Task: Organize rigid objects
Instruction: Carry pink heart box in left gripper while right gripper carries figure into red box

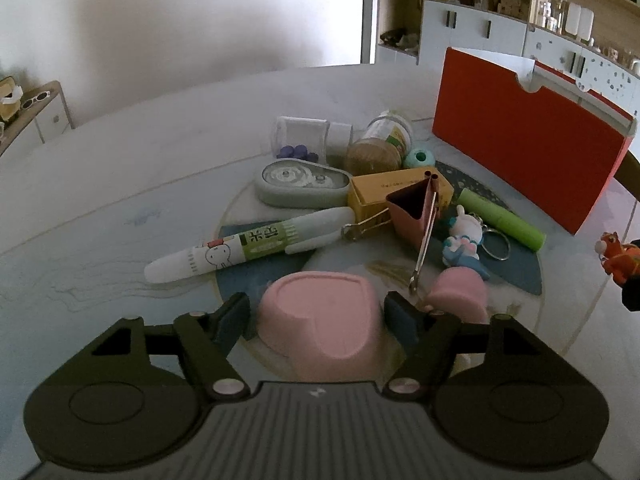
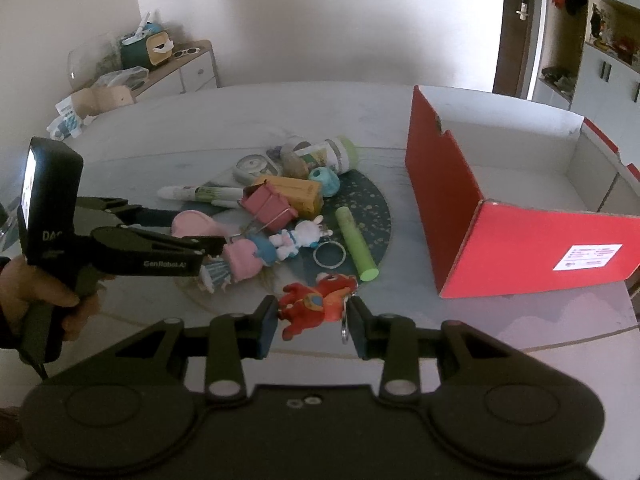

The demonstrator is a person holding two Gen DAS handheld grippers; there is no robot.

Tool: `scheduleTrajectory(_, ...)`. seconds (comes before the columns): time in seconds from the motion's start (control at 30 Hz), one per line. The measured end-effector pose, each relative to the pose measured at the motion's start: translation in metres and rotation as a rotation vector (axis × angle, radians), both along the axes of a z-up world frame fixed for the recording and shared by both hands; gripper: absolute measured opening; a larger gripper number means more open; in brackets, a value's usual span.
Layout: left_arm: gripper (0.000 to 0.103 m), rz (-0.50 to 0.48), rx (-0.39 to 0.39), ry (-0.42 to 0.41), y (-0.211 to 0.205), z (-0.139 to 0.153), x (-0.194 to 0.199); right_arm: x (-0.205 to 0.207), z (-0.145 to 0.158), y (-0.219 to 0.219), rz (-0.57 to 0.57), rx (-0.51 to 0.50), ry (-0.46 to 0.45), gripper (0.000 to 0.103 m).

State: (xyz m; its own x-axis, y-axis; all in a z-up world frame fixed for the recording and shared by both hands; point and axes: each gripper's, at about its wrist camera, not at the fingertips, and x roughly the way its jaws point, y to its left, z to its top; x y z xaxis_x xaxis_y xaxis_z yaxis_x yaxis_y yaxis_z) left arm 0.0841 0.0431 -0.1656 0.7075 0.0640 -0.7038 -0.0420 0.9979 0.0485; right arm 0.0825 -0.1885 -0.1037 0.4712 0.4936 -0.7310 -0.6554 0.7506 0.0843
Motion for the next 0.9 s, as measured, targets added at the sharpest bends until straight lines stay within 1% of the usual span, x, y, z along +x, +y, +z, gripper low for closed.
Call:
scheduleTrajectory(0.2,0.07,0.022,-0.018,0.005,0.001,0.002,-0.001,0.004,0.014,-0.008,-0.002,0.016,-0.018,0.037)
scheduleTrajectory(0.3,0.07,0.032,-0.035,-0.006,0.0,0.01,-0.005,0.008,0.022,-0.013,0.002,0.03,-0.027,0.037)
scheduleTrajectory(0.5,0.07,0.043,-0.075,-0.025,-0.007,0.046,-0.011,0.027,0.042,-0.027,0.041,0.052,-0.055,0.037)
scheduleTrajectory(0.67,0.07,-0.004,-0.092,-0.034,-0.026,0.079,-0.004,0.057,0.057,-0.044,0.03,0.079,-0.061,0.037)
scheduleTrajectory(0.8,0.07,-0.048,-0.12,-0.045,-0.048,0.098,0.009,0.085,0.064,-0.062,0.015,0.09,-0.075,0.037)
scheduleTrajectory(0.9,0.07,-0.073,-0.122,-0.053,-0.069,0.109,0.024,0.105,0.066,-0.076,0.004,0.095,-0.079,0.037)
